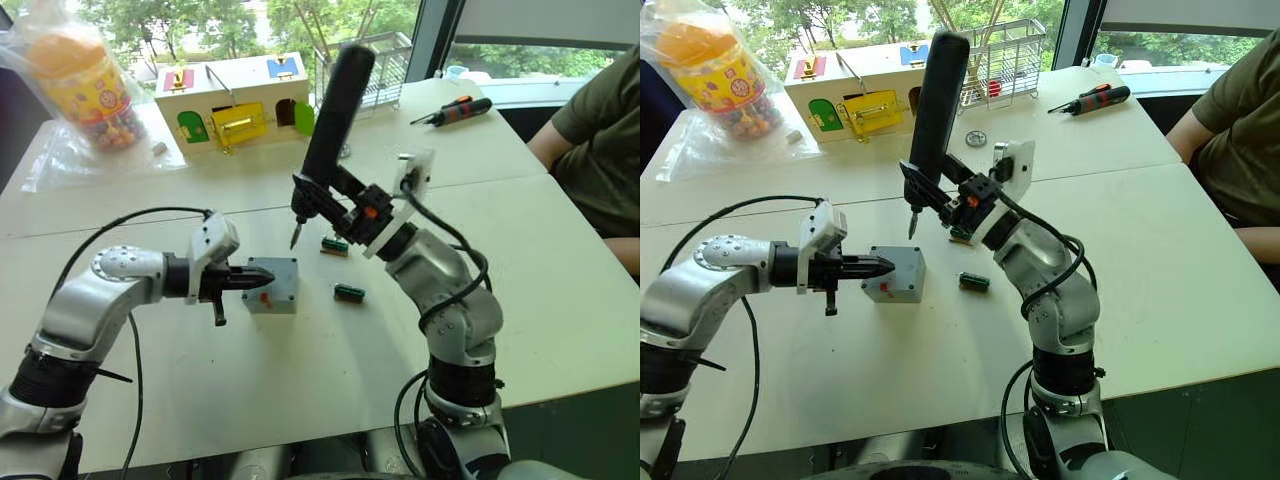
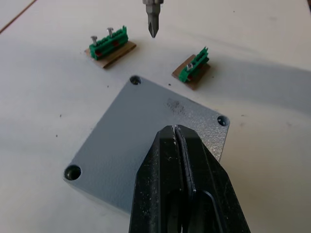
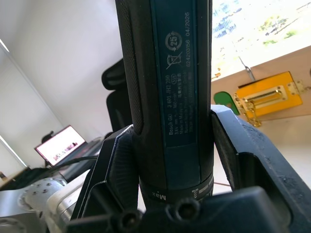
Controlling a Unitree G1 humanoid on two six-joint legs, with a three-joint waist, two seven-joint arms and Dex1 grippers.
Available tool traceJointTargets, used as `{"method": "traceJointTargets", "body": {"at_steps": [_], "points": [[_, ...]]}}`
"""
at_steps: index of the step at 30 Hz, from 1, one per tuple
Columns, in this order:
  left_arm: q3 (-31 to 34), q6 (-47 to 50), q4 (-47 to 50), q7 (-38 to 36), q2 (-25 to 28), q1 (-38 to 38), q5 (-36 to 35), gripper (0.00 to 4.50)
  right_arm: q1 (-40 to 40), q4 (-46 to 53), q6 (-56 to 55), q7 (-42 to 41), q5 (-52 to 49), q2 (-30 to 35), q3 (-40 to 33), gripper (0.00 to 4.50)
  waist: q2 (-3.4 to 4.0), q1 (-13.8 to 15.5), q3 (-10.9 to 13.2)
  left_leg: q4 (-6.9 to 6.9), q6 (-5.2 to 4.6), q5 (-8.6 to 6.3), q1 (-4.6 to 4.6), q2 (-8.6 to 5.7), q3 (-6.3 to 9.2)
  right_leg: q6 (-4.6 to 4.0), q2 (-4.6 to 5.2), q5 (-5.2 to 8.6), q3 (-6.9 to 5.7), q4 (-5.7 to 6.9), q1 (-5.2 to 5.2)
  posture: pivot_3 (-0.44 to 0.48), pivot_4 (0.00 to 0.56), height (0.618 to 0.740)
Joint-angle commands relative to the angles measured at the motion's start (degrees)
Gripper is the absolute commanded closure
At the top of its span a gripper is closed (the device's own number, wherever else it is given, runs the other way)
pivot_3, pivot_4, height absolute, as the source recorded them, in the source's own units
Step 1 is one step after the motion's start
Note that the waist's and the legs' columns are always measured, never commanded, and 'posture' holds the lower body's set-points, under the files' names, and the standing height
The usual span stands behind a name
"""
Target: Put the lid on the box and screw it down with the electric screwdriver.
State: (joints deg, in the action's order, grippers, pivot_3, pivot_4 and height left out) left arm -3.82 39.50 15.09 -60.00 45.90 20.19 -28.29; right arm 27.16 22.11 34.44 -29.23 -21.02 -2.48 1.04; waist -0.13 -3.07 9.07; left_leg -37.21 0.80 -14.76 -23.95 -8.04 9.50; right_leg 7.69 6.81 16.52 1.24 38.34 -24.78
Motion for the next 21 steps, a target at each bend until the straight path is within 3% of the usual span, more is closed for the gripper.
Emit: {"method": "traceJointTargets", "body": {"at_steps": [1, 21], "points": [[-0.8, -1.8, 0.0, 0.6, -0.4, -0.2, 1.6, 4.5, 0.6, 0.4, -6.5, -0.3, 1.2, 0.6, 3.2, 2.57, 0.0, 0.0, 0.0, 0.0, 0.0, 0.0, 0.0, 0.0, 0.01, 0.0, 0.0, 0.0, 0.0, 0.0, 0.01, 0.0, 0.15, 0.74], [-1.6, -4.1, -3.2, 0.4, -1.0, 0.5, 3.6, 4.5, -3.0, -6.3, -16.0, 0.5, 5.3, 4.9, 8.8, 2.57, 0.0, 0.5, 0.0, 0.04, 0.0, 0.0, 0.39, 0.0, 0.0, 0.0, 0.0, 0.0, 0.0, -0.08, 0.38, 0.0, 0.15, 0.74]]}}
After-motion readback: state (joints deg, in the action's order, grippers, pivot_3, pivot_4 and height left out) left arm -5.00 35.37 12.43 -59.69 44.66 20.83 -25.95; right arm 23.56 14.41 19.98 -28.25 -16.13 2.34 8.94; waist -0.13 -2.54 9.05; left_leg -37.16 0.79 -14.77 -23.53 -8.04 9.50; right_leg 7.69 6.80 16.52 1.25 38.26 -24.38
